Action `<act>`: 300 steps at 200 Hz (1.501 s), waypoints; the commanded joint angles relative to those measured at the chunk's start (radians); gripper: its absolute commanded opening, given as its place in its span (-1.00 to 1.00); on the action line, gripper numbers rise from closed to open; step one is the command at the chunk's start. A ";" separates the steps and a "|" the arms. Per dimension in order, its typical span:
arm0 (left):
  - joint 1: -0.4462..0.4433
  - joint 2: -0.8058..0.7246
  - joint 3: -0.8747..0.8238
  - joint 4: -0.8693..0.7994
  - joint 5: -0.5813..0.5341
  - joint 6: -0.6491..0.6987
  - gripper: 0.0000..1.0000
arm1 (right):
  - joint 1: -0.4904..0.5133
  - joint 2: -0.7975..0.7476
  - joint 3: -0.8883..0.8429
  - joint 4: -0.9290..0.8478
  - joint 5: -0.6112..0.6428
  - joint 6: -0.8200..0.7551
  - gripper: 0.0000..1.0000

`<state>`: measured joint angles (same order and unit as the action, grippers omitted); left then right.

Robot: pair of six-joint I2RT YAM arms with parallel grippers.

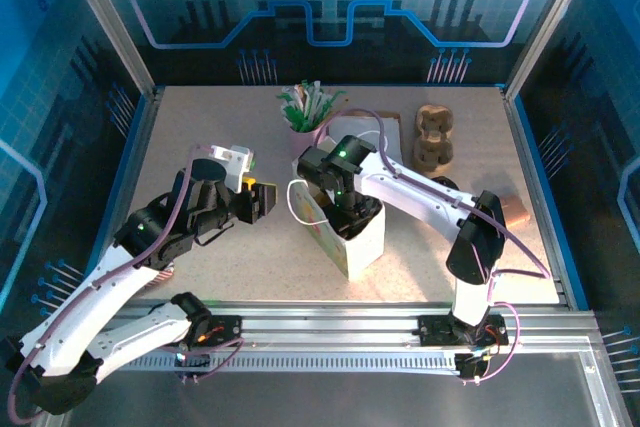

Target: Pack the takeout coffee

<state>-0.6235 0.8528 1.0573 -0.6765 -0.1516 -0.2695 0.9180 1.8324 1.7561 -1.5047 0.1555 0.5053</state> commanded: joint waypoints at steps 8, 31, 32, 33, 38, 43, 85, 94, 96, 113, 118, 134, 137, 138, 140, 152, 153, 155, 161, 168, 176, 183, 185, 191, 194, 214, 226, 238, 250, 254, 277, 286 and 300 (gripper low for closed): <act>0.010 0.005 -0.014 -0.007 -0.026 0.027 0.06 | -0.013 -0.043 -0.028 0.009 -0.016 0.015 -0.08; 0.010 0.007 -0.015 -0.008 -0.028 0.027 0.05 | -0.014 -0.048 -0.035 0.014 -0.018 0.013 -0.09; 0.010 0.007 -0.015 -0.009 -0.029 0.027 0.05 | -0.014 -0.048 -0.034 0.015 -0.019 0.012 -0.09; 0.009 0.006 -0.015 -0.009 -0.029 0.026 0.05 | -0.015 -0.048 -0.035 0.014 -0.018 0.013 -0.09; 0.008 0.007 -0.016 -0.009 -0.029 0.027 0.05 | -0.015 -0.048 -0.036 0.016 -0.018 0.010 -0.09; 0.010 0.007 -0.016 -0.009 -0.030 0.028 0.05 | -0.016 -0.049 -0.037 0.016 -0.020 0.010 -0.09; 0.009 0.008 -0.016 -0.010 -0.034 0.029 0.05 | -0.021 -0.051 -0.045 0.022 -0.017 0.006 -0.09; 0.010 0.009 -0.017 -0.011 -0.035 0.030 0.05 | -0.024 -0.053 -0.049 0.024 -0.015 0.004 -0.09; 0.009 0.009 -0.017 -0.010 -0.034 0.030 0.05 | -0.024 -0.053 -0.050 0.025 -0.014 0.004 -0.09; 0.009 0.011 -0.017 -0.010 -0.035 0.030 0.05 | -0.027 -0.054 -0.055 0.029 -0.017 0.002 -0.09; 0.009 0.012 -0.018 -0.011 -0.035 0.030 0.05 | -0.029 -0.055 -0.056 0.029 -0.017 0.002 -0.09; 0.009 0.013 -0.017 -0.011 -0.035 0.031 0.05 | -0.031 -0.057 -0.061 0.032 -0.017 0.001 -0.09; 0.009 0.015 -0.017 -0.010 -0.035 0.031 0.05 | -0.032 -0.057 -0.062 0.033 -0.017 0.001 -0.09; 0.009 0.014 -0.017 -0.010 -0.036 0.032 0.05 | -0.033 -0.057 -0.063 0.034 -0.017 0.001 -0.09; 0.009 0.014 -0.017 -0.010 -0.036 0.031 0.04 | -0.033 -0.057 -0.064 0.035 -0.017 0.000 -0.09; 0.010 0.015 -0.017 -0.011 -0.037 0.032 0.04 | -0.035 -0.058 -0.071 0.039 -0.019 0.000 -0.09; 0.011 0.015 -0.017 -0.011 -0.037 0.032 0.04 | -0.035 -0.058 -0.071 0.040 -0.019 -0.001 -0.09; 0.010 0.015 -0.017 -0.011 -0.037 0.032 0.04 | -0.035 -0.058 -0.072 0.040 -0.019 -0.003 -0.09; 0.010 0.017 -0.017 -0.011 -0.037 0.031 0.04 | -0.036 -0.060 -0.076 0.042 -0.019 -0.002 -0.09; 0.010 0.017 -0.017 -0.011 -0.037 0.032 0.04 | -0.037 -0.060 -0.078 0.044 -0.020 -0.004 -0.09; 0.009 0.017 -0.017 -0.011 -0.036 0.031 0.04 | -0.036 -0.062 -0.081 0.047 -0.022 -0.003 -0.09; 0.009 0.018 -0.018 -0.011 -0.037 0.032 0.04 | -0.037 -0.063 -0.083 0.049 -0.021 -0.004 -0.09; 0.009 0.018 -0.017 -0.011 -0.037 0.032 0.04 | -0.037 -0.063 -0.085 0.051 -0.022 -0.005 -0.10; 0.009 0.018 -0.017 -0.011 -0.038 0.032 0.03 | -0.038 -0.063 -0.086 0.052 -0.023 -0.006 -0.10; 0.010 0.019 -0.017 -0.011 -0.039 0.032 0.04 | -0.038 -0.062 -0.086 0.052 -0.023 -0.007 -0.10; 0.010 0.019 -0.017 -0.013 -0.039 0.032 0.04 | -0.039 -0.062 -0.094 0.059 -0.025 -0.008 -0.10; 0.009 0.020 -0.017 -0.013 -0.039 0.032 0.04 | -0.042 -0.061 -0.099 0.064 -0.027 -0.009 -0.10; 0.010 0.020 -0.017 -0.012 -0.038 0.033 0.04 | -0.042 -0.059 -0.102 0.067 -0.028 -0.010 -0.09; 0.009 0.020 -0.017 -0.013 -0.040 0.033 0.04 | -0.043 -0.057 -0.104 0.070 -0.029 -0.011 -0.10; 0.010 0.021 -0.017 -0.012 -0.040 0.033 0.03 | -0.043 -0.058 -0.105 0.070 -0.028 -0.012 -0.09; 0.009 0.021 -0.017 -0.014 -0.041 0.035 0.03 | -0.045 -0.059 -0.112 0.075 -0.029 -0.012 -0.09; 0.009 0.020 -0.017 -0.013 -0.042 0.035 0.03 | -0.048 -0.061 -0.116 0.078 -0.029 -0.013 -0.10; 0.010 0.021 -0.017 -0.015 -0.042 0.035 0.03 | -0.050 -0.063 -0.122 0.081 -0.029 -0.013 -0.10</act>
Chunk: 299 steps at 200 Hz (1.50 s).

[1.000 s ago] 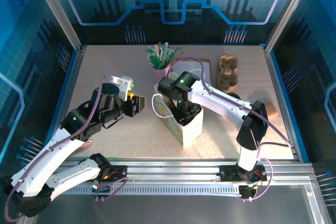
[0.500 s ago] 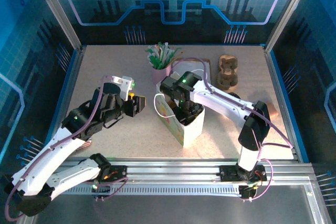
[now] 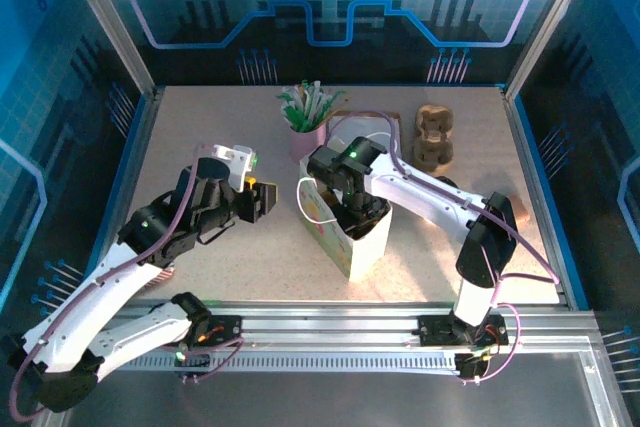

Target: Pack the takeout coffee

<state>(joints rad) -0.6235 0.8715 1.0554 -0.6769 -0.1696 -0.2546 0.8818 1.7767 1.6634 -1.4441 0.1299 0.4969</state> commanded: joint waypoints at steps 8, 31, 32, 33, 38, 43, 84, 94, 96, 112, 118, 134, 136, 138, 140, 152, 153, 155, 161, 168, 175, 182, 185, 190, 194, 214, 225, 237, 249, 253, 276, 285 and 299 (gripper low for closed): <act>0.009 0.002 -0.015 -0.013 -0.024 0.019 0.03 | -0.014 -0.009 -0.032 0.022 -0.004 -0.004 -0.10; 0.010 0.001 -0.017 -0.014 -0.023 0.020 0.03 | -0.020 -0.011 -0.043 0.029 -0.001 -0.006 -0.10; 0.010 0.001 -0.017 -0.015 -0.022 0.019 0.03 | -0.020 -0.011 -0.045 0.028 -0.002 -0.006 -0.10; 0.010 0.002 -0.017 -0.015 -0.022 0.020 0.03 | -0.020 -0.011 -0.045 0.029 -0.003 -0.005 -0.10; 0.011 0.001 -0.017 -0.014 -0.023 0.020 0.03 | -0.021 -0.011 -0.048 0.030 -0.005 -0.004 -0.10; 0.010 0.001 -0.017 -0.014 -0.023 0.020 0.03 | -0.023 -0.011 -0.051 0.033 -0.005 -0.006 -0.10; 0.010 0.002 -0.017 -0.016 -0.024 0.021 0.03 | -0.024 -0.013 -0.063 0.044 -0.010 -0.007 -0.10; 0.009 0.002 -0.017 -0.015 -0.024 0.021 0.03 | -0.026 -0.013 -0.065 0.046 -0.011 -0.008 -0.10; 0.009 0.002 -0.017 -0.016 -0.024 0.021 0.03 | -0.026 -0.013 -0.066 0.046 -0.010 -0.008 -0.10; 0.009 0.002 -0.017 -0.016 -0.025 0.021 0.03 | -0.027 -0.013 -0.072 0.053 -0.010 -0.008 -0.10; 0.010 0.003 -0.017 -0.017 -0.025 0.021 0.02 | -0.028 -0.013 -0.073 0.053 -0.012 -0.007 -0.10; 0.009 0.003 -0.017 -0.017 -0.024 0.022 0.02 | -0.029 -0.014 -0.078 0.058 -0.012 -0.007 -0.10; 0.010 0.003 -0.017 -0.016 -0.025 0.022 0.02 | -0.030 -0.014 -0.080 0.059 -0.012 -0.007 -0.10; 0.010 0.003 -0.017 -0.016 -0.025 0.022 0.02 | -0.029 -0.014 -0.079 0.058 -0.012 -0.009 -0.10; 0.009 0.003 -0.017 -0.016 -0.025 0.021 0.02 | -0.030 -0.014 -0.081 0.060 -0.013 -0.009 -0.10; 0.010 0.003 -0.017 -0.016 -0.024 0.022 0.02 | -0.031 -0.015 -0.083 0.062 -0.014 -0.009 -0.10; 0.009 0.003 -0.017 -0.016 -0.025 0.022 0.02 | -0.031 -0.016 -0.083 0.062 -0.014 -0.009 -0.10; 0.009 0.003 -0.017 -0.016 -0.025 0.022 0.02 | -0.031 -0.015 -0.085 0.064 -0.013 -0.009 -0.10; 0.010 0.003 -0.017 -0.017 -0.025 0.022 0.02 | -0.032 -0.014 -0.087 0.065 -0.013 -0.010 -0.10; 0.009 0.003 -0.017 -0.019 -0.025 0.023 0.02 | -0.032 -0.016 -0.090 0.067 -0.014 -0.011 -0.10; 0.009 0.003 -0.017 -0.018 -0.025 0.023 0.02 | -0.033 -0.014 -0.092 0.070 -0.014 -0.011 -0.10; 0.009 0.003 -0.017 -0.019 -0.025 0.023 0.02 | -0.035 -0.014 -0.095 0.072 -0.015 -0.010 -0.10; 0.010 0.003 -0.017 -0.019 -0.025 0.023 0.02 | -0.036 -0.014 -0.096 0.073 -0.016 -0.011 -0.10; 0.009 0.003 -0.017 -0.019 -0.025 0.023 0.02 | -0.036 -0.014 -0.097 0.074 -0.016 -0.011 -0.10; 0.009 0.003 -0.017 -0.018 -0.025 0.023 0.02 | -0.036 -0.013 -0.099 0.075 -0.016 -0.012 -0.10; 0.009 0.003 -0.017 -0.021 -0.027 0.023 0.02 | -0.038 -0.011 -0.107 0.082 -0.017 -0.011 -0.10; 0.009 0.003 -0.019 -0.021 -0.027 0.023 0.02 | -0.040 -0.009 -0.111 0.086 -0.017 -0.011 -0.10; 0.009 0.003 -0.017 -0.020 -0.027 0.022 0.02 | -0.040 -0.007 -0.115 0.090 -0.016 -0.011 -0.10; 0.009 0.003 -0.018 -0.021 -0.027 0.024 0.02 | -0.042 -0.005 -0.118 0.092 -0.016 -0.011 -0.10; 0.010 0.003 -0.018 -0.021 -0.027 0.025 0.02 | -0.043 -0.006 -0.121 0.094 -0.016 -0.011 -0.10; 0.009 0.003 -0.018 -0.020 -0.027 0.024 0.02 | -0.047 -0.005 -0.127 0.102 -0.015 -0.012 -0.11; 0.009 0.003 -0.018 -0.020 -0.026 0.025 0.02 | -0.049 -0.006 -0.131 0.106 -0.016 -0.012 -0.11; 0.009 0.003 -0.018 -0.020 -0.028 0.025 0.02 | -0.048 -0.004 -0.135 0.108 -0.016 -0.011 -0.12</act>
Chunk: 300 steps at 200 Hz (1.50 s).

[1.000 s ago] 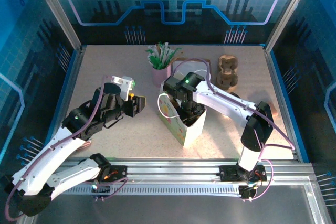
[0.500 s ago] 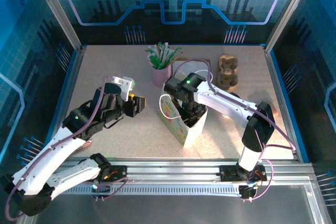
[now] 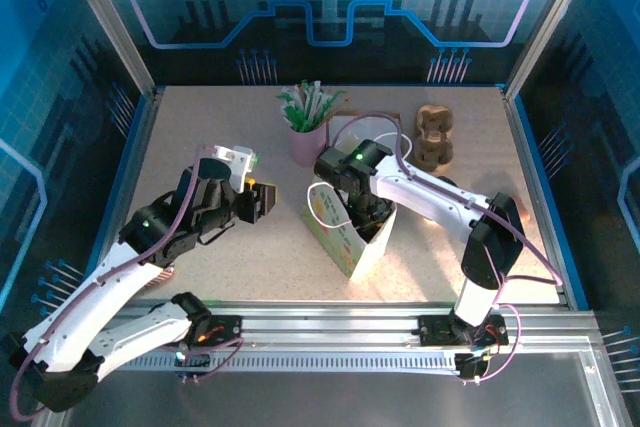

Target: Pack the takeout coffee

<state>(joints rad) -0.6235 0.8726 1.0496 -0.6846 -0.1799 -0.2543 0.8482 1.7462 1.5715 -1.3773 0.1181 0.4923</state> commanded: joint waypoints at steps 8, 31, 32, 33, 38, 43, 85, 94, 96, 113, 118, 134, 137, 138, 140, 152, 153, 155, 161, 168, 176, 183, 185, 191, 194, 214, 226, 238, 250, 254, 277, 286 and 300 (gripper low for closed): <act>0.009 0.002 -0.013 -0.012 -0.016 0.024 0.02 | -0.015 0.025 -0.045 0.044 -0.005 -0.007 -0.11; 0.009 0.002 -0.014 -0.013 -0.017 0.026 0.02 | -0.016 0.027 -0.051 0.050 -0.004 -0.005 -0.11; 0.009 0.002 -0.014 -0.013 -0.017 0.026 0.02 | -0.015 0.027 -0.050 0.049 -0.004 -0.006 -0.12; 0.010 0.002 -0.014 -0.012 -0.017 0.026 0.02 | -0.015 0.027 -0.051 0.049 -0.004 -0.006 -0.12; 0.010 0.002 -0.014 -0.013 -0.018 0.026 0.02 | -0.017 0.027 -0.052 0.049 -0.005 -0.006 -0.11; 0.010 0.002 -0.014 -0.013 -0.019 0.026 0.02 | -0.016 0.026 -0.053 0.050 -0.005 -0.006 -0.12; 0.009 0.000 -0.014 -0.012 -0.022 0.026 0.02 | -0.015 0.017 -0.054 0.057 -0.009 0.003 -0.11; 0.010 0.000 -0.014 -0.013 -0.022 0.026 0.02 | -0.012 0.013 -0.050 0.056 -0.010 0.006 -0.11; 0.009 0.000 -0.014 -0.013 -0.023 0.026 0.02 | -0.012 0.012 -0.049 0.055 -0.009 0.006 -0.11; 0.009 0.001 -0.014 -0.013 -0.024 0.026 0.02 | -0.012 0.006 -0.041 0.052 -0.007 0.013 -0.12; 0.009 0.000 -0.014 -0.013 -0.024 0.026 0.02 | -0.011 0.004 -0.038 0.049 -0.006 0.014 -0.11; 0.009 0.001 -0.014 -0.012 -0.025 0.024 0.02 | -0.008 -0.003 -0.029 0.046 0.001 0.014 -0.12; 0.009 0.000 -0.014 -0.013 -0.024 0.024 0.02 | -0.008 -0.005 -0.028 0.046 0.002 0.016 -0.12; 0.009 0.000 -0.014 -0.012 -0.024 0.023 0.02 | -0.008 -0.006 -0.028 0.045 0.002 0.016 -0.11; 0.010 0.001 -0.014 -0.013 -0.025 0.024 0.02 | -0.008 -0.007 -0.027 0.046 0.002 0.017 -0.11; 0.009 0.001 -0.014 -0.013 -0.026 0.024 0.02 | -0.006 -0.010 -0.028 0.047 0.001 0.017 -0.12; 0.009 0.000 -0.014 -0.012 -0.026 0.023 0.02 | -0.006 -0.011 -0.028 0.047 0.001 0.016 -0.12; 0.009 0.000 -0.014 -0.012 -0.026 0.024 0.02 | -0.007 -0.011 -0.029 0.048 0.001 0.016 -0.11; 0.011 0.000 -0.013 -0.013 -0.026 0.022 0.02 | -0.006 -0.012 -0.030 0.049 0.001 0.015 -0.11; 0.009 -0.001 -0.013 -0.012 -0.025 0.022 0.02 | -0.006 -0.012 -0.032 0.049 0.003 0.015 -0.11; 0.008 -0.001 -0.014 -0.014 -0.026 0.022 0.02 | -0.006 -0.014 -0.033 0.052 0.005 0.015 -0.11; 0.010 -0.002 -0.014 -0.013 -0.026 0.021 0.02 | -0.006 -0.015 -0.036 0.054 0.005 0.016 -0.11; 0.009 -0.002 -0.014 -0.014 -0.025 0.021 0.02 | -0.006 -0.014 -0.037 0.055 0.004 0.017 -0.10; 0.010 -0.001 -0.014 -0.014 -0.024 0.021 0.02 | -0.006 -0.017 -0.038 0.057 0.003 0.018 -0.10; 0.010 -0.001 -0.014 -0.014 -0.024 0.021 0.02 | -0.007 -0.018 -0.038 0.058 0.002 0.017 -0.10; 0.010 0.000 -0.014 -0.015 -0.024 0.021 0.02 | -0.006 -0.020 -0.040 0.066 0.000 0.018 -0.09; 0.009 0.001 -0.015 -0.015 -0.024 0.021 0.02 | -0.006 -0.020 -0.041 0.069 -0.001 0.018 -0.08; 0.010 0.000 -0.014 -0.014 -0.024 0.021 0.02 | -0.007 -0.021 -0.046 0.073 -0.005 0.019 -0.07; 0.010 0.000 -0.014 -0.013 -0.023 0.020 0.02 | -0.007 -0.024 -0.049 0.081 -0.014 0.021 -0.07; 0.010 0.001 -0.014 -0.014 -0.023 0.020 0.02 | -0.006 -0.024 -0.051 0.081 -0.013 0.021 -0.08; 0.009 0.000 -0.012 -0.013 -0.024 0.014 0.04 | -0.007 -0.032 -0.048 0.084 -0.007 0.024 -0.08; 0.010 -0.002 -0.010 -0.012 -0.016 0.008 0.04 | -0.007 -0.033 -0.049 0.083 -0.006 0.025 -0.08; 0.009 -0.006 -0.003 -0.012 0.002 -0.010 0.05 | -0.008 -0.033 -0.050 0.084 -0.007 0.025 -0.08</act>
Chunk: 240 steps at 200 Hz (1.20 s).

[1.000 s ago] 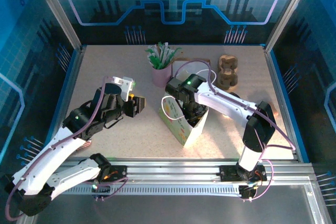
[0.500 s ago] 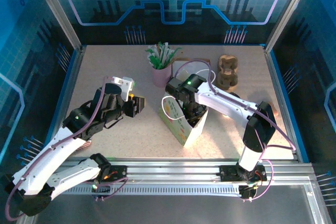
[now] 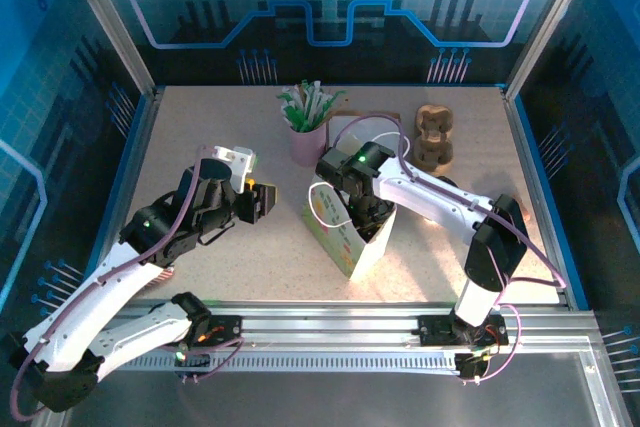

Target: Pack the takeout coffee

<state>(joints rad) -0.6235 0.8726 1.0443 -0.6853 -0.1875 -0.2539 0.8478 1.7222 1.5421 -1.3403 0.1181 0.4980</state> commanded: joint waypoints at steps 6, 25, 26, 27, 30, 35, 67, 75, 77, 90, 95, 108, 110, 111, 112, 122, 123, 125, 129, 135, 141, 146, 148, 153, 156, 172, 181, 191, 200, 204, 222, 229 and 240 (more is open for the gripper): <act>0.008 -0.008 0.006 -0.011 0.018 -0.018 0.05 | -0.008 -0.010 -0.024 0.046 -0.009 0.020 -0.08; 0.010 -0.021 0.002 0.000 0.031 -0.038 0.06 | -0.007 -0.010 -0.033 0.056 -0.010 0.020 -0.08; 0.009 -0.022 0.001 0.000 0.031 -0.039 0.07 | -0.008 -0.010 -0.034 0.056 -0.010 0.020 -0.08; 0.009 -0.022 0.001 0.000 0.030 -0.040 0.07 | -0.008 -0.010 -0.035 0.056 -0.011 0.020 -0.08; 0.009 -0.023 0.001 0.000 0.031 -0.041 0.07 | -0.009 -0.011 -0.037 0.058 -0.011 0.021 -0.08; 0.009 -0.023 0.002 -0.001 0.031 -0.044 0.06 | -0.008 -0.012 -0.039 0.061 -0.011 0.022 -0.08; 0.009 -0.026 0.002 0.006 0.050 -0.059 0.07 | -0.008 -0.012 -0.040 0.066 -0.011 0.021 -0.08; 0.009 -0.027 -0.001 0.007 0.048 -0.059 0.07 | -0.008 -0.015 -0.040 0.067 -0.012 0.020 -0.07; 0.009 -0.027 -0.001 0.009 0.047 -0.058 0.07 | -0.007 -0.014 -0.039 0.068 -0.012 0.020 -0.07; 0.010 -0.023 -0.003 0.010 0.042 -0.055 0.07 | -0.008 -0.013 -0.040 0.072 -0.014 0.020 -0.07; 0.010 -0.022 -0.004 0.008 0.042 -0.052 0.07 | -0.008 -0.014 -0.042 0.072 -0.014 0.020 -0.07; 0.010 -0.020 -0.004 0.005 0.034 -0.047 0.07 | -0.007 -0.013 -0.045 0.076 -0.017 0.020 -0.07; 0.009 -0.021 -0.004 0.005 0.032 -0.046 0.07 | -0.008 -0.014 -0.046 0.077 -0.016 0.020 -0.07; 0.009 -0.021 -0.004 0.006 0.032 -0.046 0.07 | -0.008 -0.015 -0.047 0.078 -0.016 0.019 -0.07; 0.010 -0.020 -0.004 0.006 0.031 -0.046 0.07 | -0.009 -0.014 -0.048 0.079 -0.016 0.019 -0.07; 0.009 -0.022 -0.006 0.005 0.025 -0.041 0.07 | -0.008 -0.016 -0.056 0.086 -0.018 0.021 -0.07; 0.009 -0.021 -0.007 0.005 0.025 -0.041 0.06 | -0.009 -0.016 -0.057 0.087 -0.019 0.020 -0.07; 0.009 -0.021 -0.008 0.004 0.024 -0.041 0.06 | -0.009 -0.016 -0.058 0.089 -0.020 0.021 -0.08; 0.009 -0.023 -0.007 0.004 0.023 -0.040 0.06 | -0.009 -0.017 -0.061 0.092 -0.020 0.020 -0.07; 0.009 -0.023 -0.007 0.004 0.021 -0.037 0.07 | -0.009 -0.017 -0.065 0.096 -0.023 0.020 -0.07; 0.009 -0.022 -0.009 0.004 0.020 -0.037 0.06 | -0.010 -0.016 -0.068 0.096 -0.023 0.022 -0.07; 0.009 -0.021 -0.009 0.002 0.019 -0.036 0.06 | -0.010 -0.017 -0.070 0.098 -0.023 0.022 -0.07; 0.009 -0.021 -0.009 0.003 0.018 -0.036 0.07 | -0.009 -0.017 -0.071 0.098 -0.023 0.022 -0.07; 0.009 -0.021 -0.010 0.002 0.018 -0.035 0.07 | -0.010 -0.016 -0.073 0.100 -0.024 0.023 -0.07; 0.009 -0.021 -0.010 0.001 0.017 -0.035 0.07 | -0.009 -0.018 -0.073 0.099 -0.024 0.022 -0.07; 0.008 -0.021 -0.010 0.001 0.013 -0.031 0.06 | -0.010 -0.019 -0.074 0.102 -0.024 0.022 -0.07; 0.009 -0.020 -0.010 0.000 0.012 -0.030 0.06 | -0.010 -0.019 -0.078 0.104 -0.025 0.023 -0.07; 0.009 -0.021 -0.012 0.000 0.011 -0.029 0.06 | -0.009 -0.019 -0.082 0.105 -0.026 0.024 -0.07; 0.010 -0.021 -0.012 0.000 0.011 -0.028 0.07 | -0.010 -0.018 -0.085 0.107 -0.029 0.024 -0.07; 0.009 -0.022 -0.012 0.000 0.010 -0.028 0.06 | -0.010 -0.018 -0.086 0.108 -0.028 0.024 -0.07; 0.009 -0.022 -0.012 0.000 0.010 -0.027 0.06 | -0.010 -0.019 -0.091 0.112 -0.028 0.025 -0.06; 0.008 -0.023 -0.012 -0.001 0.008 -0.026 0.07 | -0.009 -0.018 -0.092 0.112 -0.028 0.025 -0.06; 0.010 -0.022 -0.014 -0.001 0.008 -0.025 0.06 | -0.010 -0.018 -0.093 0.115 -0.029 0.027 -0.06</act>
<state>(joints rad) -0.6228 0.8589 1.0443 -0.6842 -0.1612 -0.2886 0.8474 1.6825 1.4868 -1.2953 0.1154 0.5018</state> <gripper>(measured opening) 0.533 0.619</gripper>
